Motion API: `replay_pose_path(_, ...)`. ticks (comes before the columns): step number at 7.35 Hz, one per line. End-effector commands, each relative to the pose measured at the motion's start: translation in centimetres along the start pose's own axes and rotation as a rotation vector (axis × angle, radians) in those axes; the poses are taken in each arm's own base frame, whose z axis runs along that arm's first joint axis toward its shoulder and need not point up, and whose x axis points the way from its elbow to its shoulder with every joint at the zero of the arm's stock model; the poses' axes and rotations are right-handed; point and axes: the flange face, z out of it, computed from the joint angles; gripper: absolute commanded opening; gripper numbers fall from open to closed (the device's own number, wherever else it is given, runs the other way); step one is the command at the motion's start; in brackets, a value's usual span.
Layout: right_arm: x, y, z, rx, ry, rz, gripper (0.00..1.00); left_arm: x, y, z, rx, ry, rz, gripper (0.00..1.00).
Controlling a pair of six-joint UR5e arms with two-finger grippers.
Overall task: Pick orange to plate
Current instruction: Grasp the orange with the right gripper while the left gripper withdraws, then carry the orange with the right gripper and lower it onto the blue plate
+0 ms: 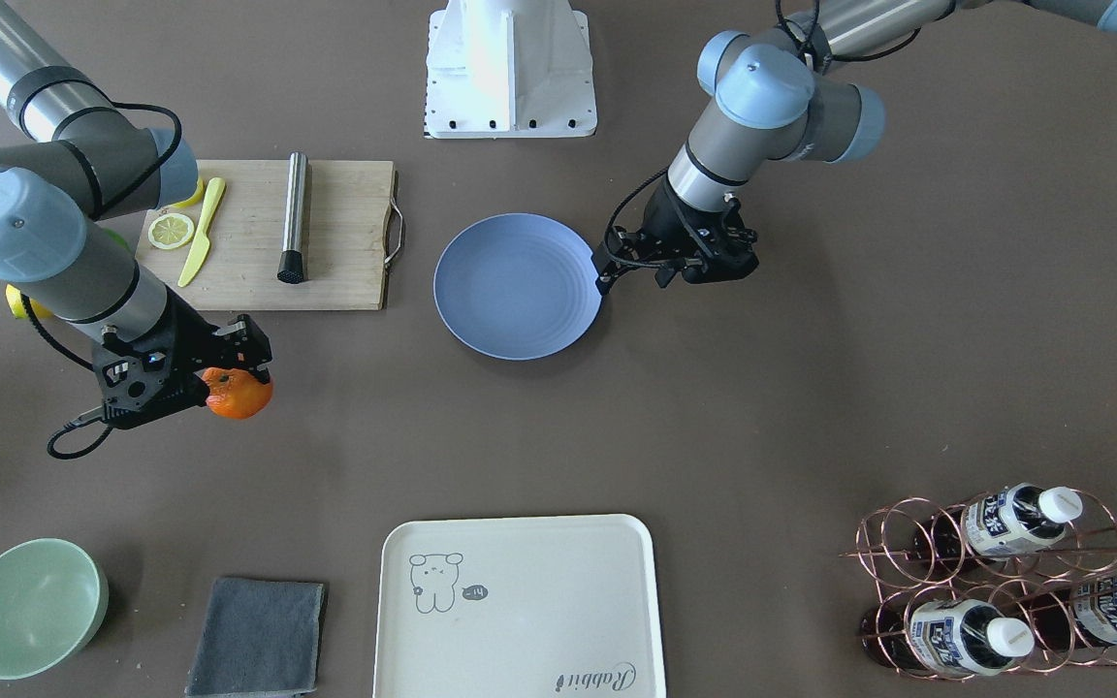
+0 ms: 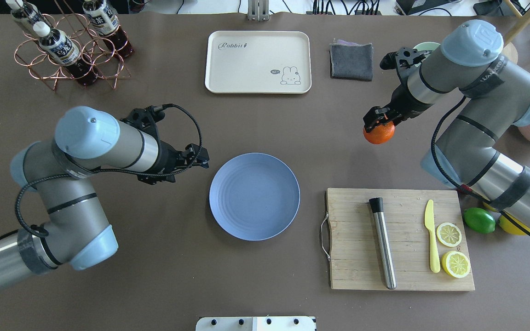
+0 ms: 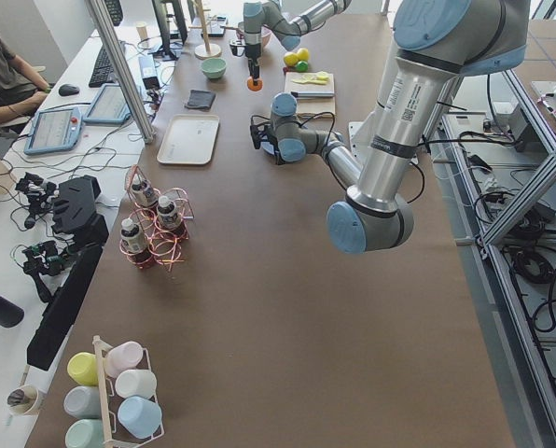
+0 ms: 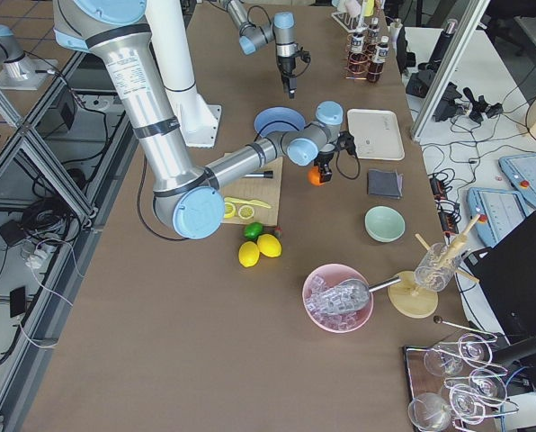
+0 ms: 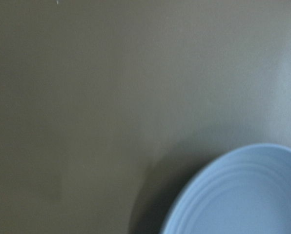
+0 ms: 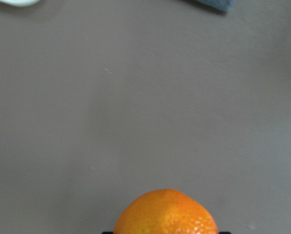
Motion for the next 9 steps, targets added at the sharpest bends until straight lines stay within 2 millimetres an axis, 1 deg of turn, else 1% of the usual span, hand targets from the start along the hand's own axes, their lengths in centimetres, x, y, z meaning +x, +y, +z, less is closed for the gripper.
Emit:
replay_pose_path(1,-10.4,2.8,0.2,0.008,-0.080,0.107,0.00,-7.2,-7.9,-5.2,-0.011,-0.034,0.103,0.97)
replay_pose_path(2,-15.6,4.7,2.0,0.030,-0.072,0.114,0.00,-10.2,-10.2,-6.3,-0.004,-0.059,0.149,0.97)
replay_pose_path(3,-21.3,5.7,2.7,0.026,-0.056,0.135,0.00,-12.5,-12.6,-6.7,-0.018,-0.073,0.156,0.97)
replay_pose_path(4,-25.0,7.2,3.9,0.018,-0.027,0.140,0.00,-13.4,-13.7,-6.7,-0.017,-0.083,0.177,0.97)
replay_pose_path(5,-26.5,8.5,5.1,0.021,-0.014,0.121,0.00,-13.6,-14.5,-7.7,-0.002,-0.078,0.173,0.97)
replay_pose_path(6,-27.7,9.1,5.6,0.016,-0.016,0.124,0.00,-13.5,-14.4,-7.9,-0.017,-0.068,0.172,0.97)
replay_pose_path(7,-28.2,9.5,6.9,0.016,0.002,0.138,0.00,-13.5,-14.3,-7.9,-0.018,-0.067,0.173,0.97)
replay_pose_path(8,-29.2,9.3,7.1,0.029,0.005,0.134,0.00,-13.5,-14.3,-8.0,-0.016,-0.066,0.174,0.97)
replay_pose_path(9,-29.9,8.9,8.0,0.026,0.016,0.134,0.00,-13.4,-14.2,-7.9,-0.019,-0.065,0.175,0.97)
